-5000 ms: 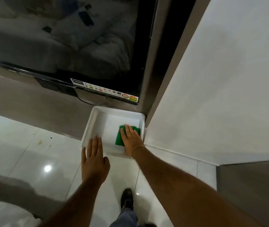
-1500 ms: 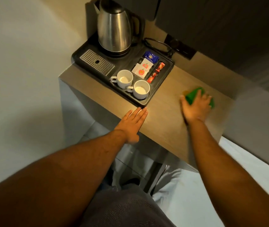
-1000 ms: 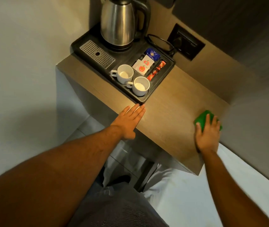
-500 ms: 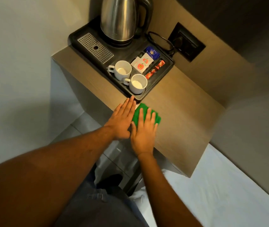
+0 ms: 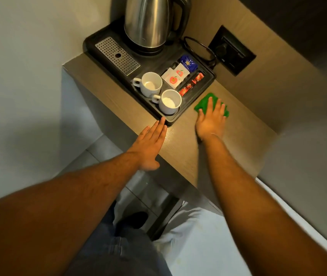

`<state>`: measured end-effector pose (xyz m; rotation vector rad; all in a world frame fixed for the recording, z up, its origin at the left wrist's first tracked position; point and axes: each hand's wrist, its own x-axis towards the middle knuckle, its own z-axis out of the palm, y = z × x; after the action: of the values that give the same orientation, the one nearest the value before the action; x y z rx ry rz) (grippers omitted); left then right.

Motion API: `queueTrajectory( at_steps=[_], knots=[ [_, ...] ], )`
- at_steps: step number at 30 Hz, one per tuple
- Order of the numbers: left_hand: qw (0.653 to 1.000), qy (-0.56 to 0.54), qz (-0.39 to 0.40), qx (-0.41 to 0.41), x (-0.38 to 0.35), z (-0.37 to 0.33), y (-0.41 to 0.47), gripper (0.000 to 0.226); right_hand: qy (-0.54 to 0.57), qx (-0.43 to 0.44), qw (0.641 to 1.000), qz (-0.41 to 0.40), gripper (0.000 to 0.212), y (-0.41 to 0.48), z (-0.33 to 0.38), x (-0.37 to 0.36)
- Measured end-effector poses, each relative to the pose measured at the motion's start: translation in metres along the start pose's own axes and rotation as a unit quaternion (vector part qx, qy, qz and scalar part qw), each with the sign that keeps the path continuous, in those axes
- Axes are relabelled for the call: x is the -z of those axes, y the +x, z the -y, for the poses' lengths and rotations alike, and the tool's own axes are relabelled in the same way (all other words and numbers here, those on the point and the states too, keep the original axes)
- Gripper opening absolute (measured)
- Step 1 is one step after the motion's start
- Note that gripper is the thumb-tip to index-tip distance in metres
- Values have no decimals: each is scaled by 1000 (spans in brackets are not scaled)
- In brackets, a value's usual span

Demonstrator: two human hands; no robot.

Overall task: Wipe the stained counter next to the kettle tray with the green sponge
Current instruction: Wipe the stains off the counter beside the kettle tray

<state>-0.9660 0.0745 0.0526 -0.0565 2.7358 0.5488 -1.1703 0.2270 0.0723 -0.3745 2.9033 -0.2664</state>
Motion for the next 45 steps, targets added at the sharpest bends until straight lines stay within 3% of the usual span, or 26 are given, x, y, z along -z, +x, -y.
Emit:
queueTrajectory(
  at_steps=[4,8,13,16,20,23,26,28,32,39,42,45],
  knots=[
    [1000,0,12,4,1,0,1,135,-13,-82,997,-7,67,27,-78,27],
    [1000,5,18,8,3,0,0,137,13,-152,988,-25,64,-2,-162,44],
    [1000,12,25,9,9,-3,-2,136,42,-216,973,-64,62,-88,-171,20],
    [1000,11,23,11,10,-3,-2,136,6,-173,984,-47,64,-149,-128,-9],
    [1000,12,26,8,9,-2,0,137,-12,-43,999,7,72,-205,-33,-55],
    [999,16,27,10,9,-2,2,138,-4,28,1000,8,71,-183,5,-59],
    [999,22,34,9,9,-2,3,141,-35,89,995,39,67,-133,-5,-30],
    [998,27,50,9,12,-1,3,142,-35,64,997,37,64,-100,-30,-6],
    [998,23,65,16,15,-4,2,142,-32,-79,996,24,63,-77,-108,34],
    [996,15,87,14,18,-5,2,144,10,-146,988,-43,61,-199,-146,-12],
    [996,14,85,14,18,-4,2,144,-14,-125,992,-10,66,-241,-108,-42],
    [995,15,94,14,19,-3,2,147,-16,-34,999,13,68,-237,-56,-62]
  ],
)
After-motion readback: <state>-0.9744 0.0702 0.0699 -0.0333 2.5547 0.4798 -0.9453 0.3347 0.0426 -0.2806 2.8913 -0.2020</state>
